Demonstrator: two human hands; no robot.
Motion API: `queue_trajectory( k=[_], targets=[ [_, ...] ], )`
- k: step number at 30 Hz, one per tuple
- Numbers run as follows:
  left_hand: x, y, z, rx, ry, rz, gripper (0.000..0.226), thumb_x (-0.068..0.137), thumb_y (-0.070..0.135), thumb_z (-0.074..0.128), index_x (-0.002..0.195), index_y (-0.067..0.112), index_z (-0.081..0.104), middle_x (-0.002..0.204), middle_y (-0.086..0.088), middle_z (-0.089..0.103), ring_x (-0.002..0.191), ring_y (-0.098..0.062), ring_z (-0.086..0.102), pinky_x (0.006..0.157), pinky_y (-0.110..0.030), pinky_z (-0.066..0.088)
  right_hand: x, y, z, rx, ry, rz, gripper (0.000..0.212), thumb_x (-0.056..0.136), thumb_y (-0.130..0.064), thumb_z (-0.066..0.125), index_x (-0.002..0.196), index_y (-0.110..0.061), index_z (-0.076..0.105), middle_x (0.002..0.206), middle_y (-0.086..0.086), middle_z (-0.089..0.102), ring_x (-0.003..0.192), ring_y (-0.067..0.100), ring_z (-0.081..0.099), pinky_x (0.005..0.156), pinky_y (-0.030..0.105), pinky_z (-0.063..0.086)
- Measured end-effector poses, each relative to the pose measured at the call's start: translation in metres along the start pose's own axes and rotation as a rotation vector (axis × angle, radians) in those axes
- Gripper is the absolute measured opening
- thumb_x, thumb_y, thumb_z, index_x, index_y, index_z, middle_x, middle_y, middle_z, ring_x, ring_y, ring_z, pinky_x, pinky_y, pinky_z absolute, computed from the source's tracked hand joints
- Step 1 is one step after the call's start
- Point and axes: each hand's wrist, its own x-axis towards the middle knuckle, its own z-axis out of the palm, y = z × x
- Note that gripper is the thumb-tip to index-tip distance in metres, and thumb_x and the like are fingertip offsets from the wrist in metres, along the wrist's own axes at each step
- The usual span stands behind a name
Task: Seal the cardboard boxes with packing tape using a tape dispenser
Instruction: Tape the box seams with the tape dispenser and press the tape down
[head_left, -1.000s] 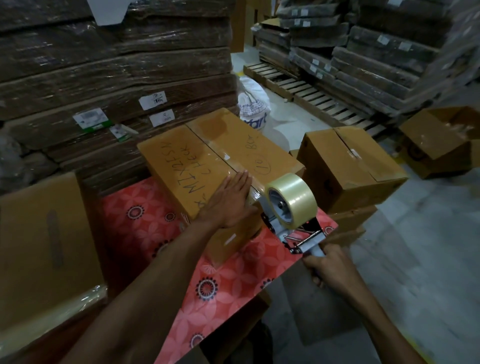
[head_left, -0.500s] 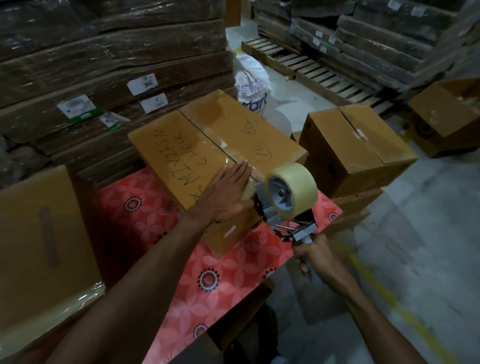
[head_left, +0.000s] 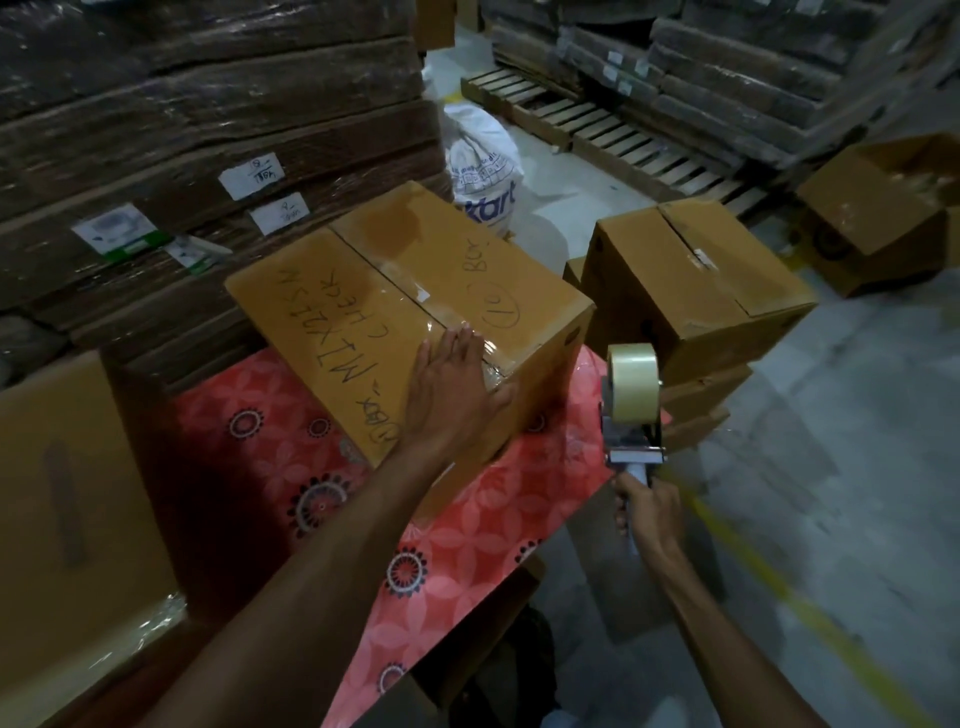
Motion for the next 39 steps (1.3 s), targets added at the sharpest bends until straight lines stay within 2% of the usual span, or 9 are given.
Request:
queue_trajectory(
  k=[3, 7, 14, 18, 22, 27, 31, 36, 39],
  targets=[
    [-0.002, 0.003, 0.002, -0.026, 0.011, -0.020, 0.083, 0.094, 0.065, 0.042, 0.156, 0.013, 0.024, 0.166, -0.005, 0.020, 0.154, -0.020, 0.010, 0.126, -0.044, 0.004, 0.025, -0.001, 0.008, -0.142, 0.112, -0.023, 0.035, 0.087, -0.036, 0.065, 0.104, -0.006, 0.070, 0.102, 0.020, 0.069, 0.092, 0.037, 0.063, 0.078, 0.039, 0.046],
    [-0.005, 0.000, 0.001, -0.069, -0.012, -0.038, 0.083, 0.094, 0.063, 0.046, 0.158, 0.016, 0.020, 0.167, -0.003, 0.014, 0.155, -0.018, 0.005, 0.125, -0.047, 0.000, 0.052, 0.000, 0.013, -0.273, 0.107, -0.038, 0.041, 0.094, -0.026, 0.063, 0.126, -0.002, 0.057, 0.122, 0.024, 0.063, 0.113, 0.042, 0.060, 0.079, 0.035, 0.036],
    [-0.036, -0.026, 0.001, -0.029, 0.015, -0.062, 0.084, 0.092, 0.070, 0.028, 0.156, 0.015, 0.022, 0.166, -0.004, 0.016, 0.155, -0.018, 0.007, 0.125, -0.049, 0.005, 0.085, 0.006, 0.015, -0.459, 0.050, -0.062, 0.049, 0.087, -0.011, 0.072, 0.129, 0.003, 0.049, 0.117, 0.029, 0.065, 0.109, 0.044, 0.062, 0.084, 0.042, 0.048],
    [-0.047, -0.042, 0.003, -0.011, 0.033, -0.067, 0.087, 0.089, 0.071, 0.028, 0.154, 0.014, 0.029, 0.165, -0.004, 0.023, 0.154, -0.019, 0.015, 0.124, -0.050, 0.011, 0.101, 0.007, 0.024, -0.542, -0.042, -0.157, 0.035, 0.095, -0.010, 0.061, 0.124, 0.008, 0.056, 0.116, 0.030, 0.065, 0.106, 0.044, 0.064, 0.082, 0.040, 0.049],
    [-0.044, -0.039, 0.001, -0.052, -0.002, -0.081, 0.085, 0.090, 0.067, 0.041, 0.155, 0.015, 0.028, 0.166, -0.003, 0.021, 0.154, -0.017, 0.012, 0.124, -0.046, 0.002, 0.123, 0.002, 0.028, -0.688, -0.099, -0.232, 0.058, 0.087, -0.031, 0.074, 0.127, 0.004, 0.053, 0.117, 0.029, 0.063, 0.106, 0.045, 0.063, 0.087, 0.045, 0.051],
    [-0.045, -0.034, -0.004, -0.010, -0.055, -0.093, 0.084, 0.095, 0.065, 0.040, 0.159, 0.018, 0.014, 0.168, -0.001, 0.005, 0.155, -0.014, -0.002, 0.125, -0.042, -0.006, 0.119, -0.022, 0.016, -0.951, -0.083, -0.334, 0.061, 0.087, -0.054, 0.064, 0.120, -0.003, 0.062, 0.120, 0.025, 0.063, 0.112, 0.041, 0.058, 0.094, 0.044, 0.045],
    [-0.044, -0.029, -0.006, 0.017, -0.092, -0.123, 0.084, 0.098, 0.063, 0.038, 0.160, 0.018, 0.005, 0.168, 0.000, -0.004, 0.154, -0.013, -0.010, 0.124, -0.042, -0.010, 0.075, -0.091, 0.028, -0.914, 0.098, -0.722, 0.040, 0.090, -0.031, 0.062, 0.119, -0.005, 0.058, 0.118, 0.022, 0.059, 0.109, 0.040, 0.051, 0.094, 0.051, 0.040],
    [-0.043, -0.019, -0.010, -0.053, -0.106, -0.199, 0.087, 0.092, 0.070, 0.026, 0.160, 0.018, 0.011, 0.169, 0.003, 0.003, 0.154, -0.009, -0.006, 0.123, -0.038, -0.012, -0.012, -0.183, 0.087, -0.425, -0.140, -1.211, 0.018, 0.085, -0.018, 0.057, 0.096, -0.010, 0.068, 0.094, 0.008, 0.069, 0.092, 0.026, 0.056, 0.084, 0.039, 0.042],
    [-0.057, -0.012, -0.012, -0.106, -0.100, -0.133, 0.091, 0.086, 0.070, 0.010, 0.160, 0.017, 0.015, 0.168, -0.002, 0.011, 0.155, -0.017, -0.004, 0.123, -0.044, -0.011, -0.037, -0.205, 0.126, -0.475, -0.381, -1.296, 0.015, 0.083, -0.014, 0.058, 0.094, -0.011, 0.067, 0.089, 0.005, 0.069, 0.088, 0.027, 0.059, 0.083, 0.043, 0.048]
  ],
)
